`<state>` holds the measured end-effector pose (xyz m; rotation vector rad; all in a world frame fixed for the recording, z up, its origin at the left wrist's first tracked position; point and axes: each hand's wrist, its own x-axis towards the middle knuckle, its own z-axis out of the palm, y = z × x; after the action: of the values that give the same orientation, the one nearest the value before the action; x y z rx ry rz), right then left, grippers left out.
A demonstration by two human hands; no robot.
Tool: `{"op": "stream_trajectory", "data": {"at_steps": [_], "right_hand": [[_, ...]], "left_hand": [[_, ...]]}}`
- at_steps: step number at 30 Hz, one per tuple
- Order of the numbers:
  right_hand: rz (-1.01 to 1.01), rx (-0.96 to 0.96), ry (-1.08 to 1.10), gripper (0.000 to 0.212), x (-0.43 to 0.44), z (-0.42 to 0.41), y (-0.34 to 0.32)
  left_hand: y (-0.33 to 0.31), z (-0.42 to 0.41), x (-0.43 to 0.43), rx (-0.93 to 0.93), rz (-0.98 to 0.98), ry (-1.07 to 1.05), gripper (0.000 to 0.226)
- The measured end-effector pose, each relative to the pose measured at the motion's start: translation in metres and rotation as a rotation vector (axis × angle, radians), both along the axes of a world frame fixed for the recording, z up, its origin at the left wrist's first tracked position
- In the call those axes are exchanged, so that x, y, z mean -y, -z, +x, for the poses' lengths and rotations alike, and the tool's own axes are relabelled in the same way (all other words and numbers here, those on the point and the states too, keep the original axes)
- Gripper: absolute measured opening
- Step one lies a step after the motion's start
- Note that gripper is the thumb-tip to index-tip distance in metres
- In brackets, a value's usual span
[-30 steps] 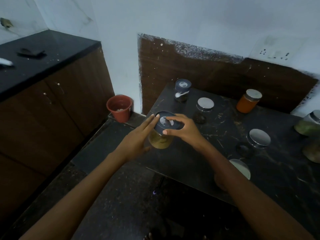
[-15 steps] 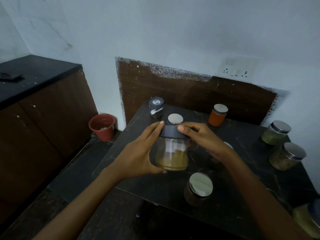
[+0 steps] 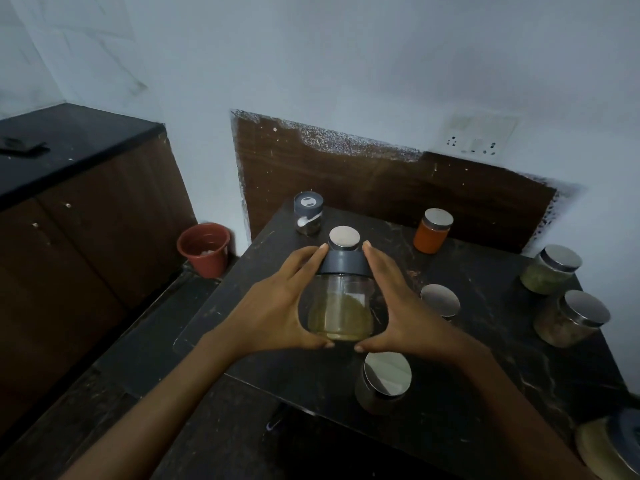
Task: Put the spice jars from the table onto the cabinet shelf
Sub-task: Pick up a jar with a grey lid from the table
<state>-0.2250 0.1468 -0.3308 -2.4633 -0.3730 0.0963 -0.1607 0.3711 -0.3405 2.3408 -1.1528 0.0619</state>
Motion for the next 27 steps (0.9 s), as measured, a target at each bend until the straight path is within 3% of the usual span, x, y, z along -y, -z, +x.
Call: {"op": "stream_trajectory", "data": {"at_steps": [5, 13, 21, 27], "right_hand": [[0.047, 0.034, 0.037, 0.134, 0.0, 0.003, 0.002], [0.013, 0.056, 0.019, 0.129, -0.006, 0.004, -0.006], [0.054, -0.078, 0.005, 0.135, 0.007, 0.009, -0.003], [0.001, 0.025, 0.005, 0.13, 0.0, 0.015, -0.004]], "left_hand": [[-0.001, 0.001, 0.004, -0.088, -0.017, 0.027, 0.125], [-0.001, -0.003, 0.013, -0.053, -0.047, 0.017, 0.123], [0.002, -0.002, 0.005, -0.146, -0.163, -0.002, 0.121], [0.002, -0.001, 0.012, -0.176, -0.086, -0.004, 0.13]]}}
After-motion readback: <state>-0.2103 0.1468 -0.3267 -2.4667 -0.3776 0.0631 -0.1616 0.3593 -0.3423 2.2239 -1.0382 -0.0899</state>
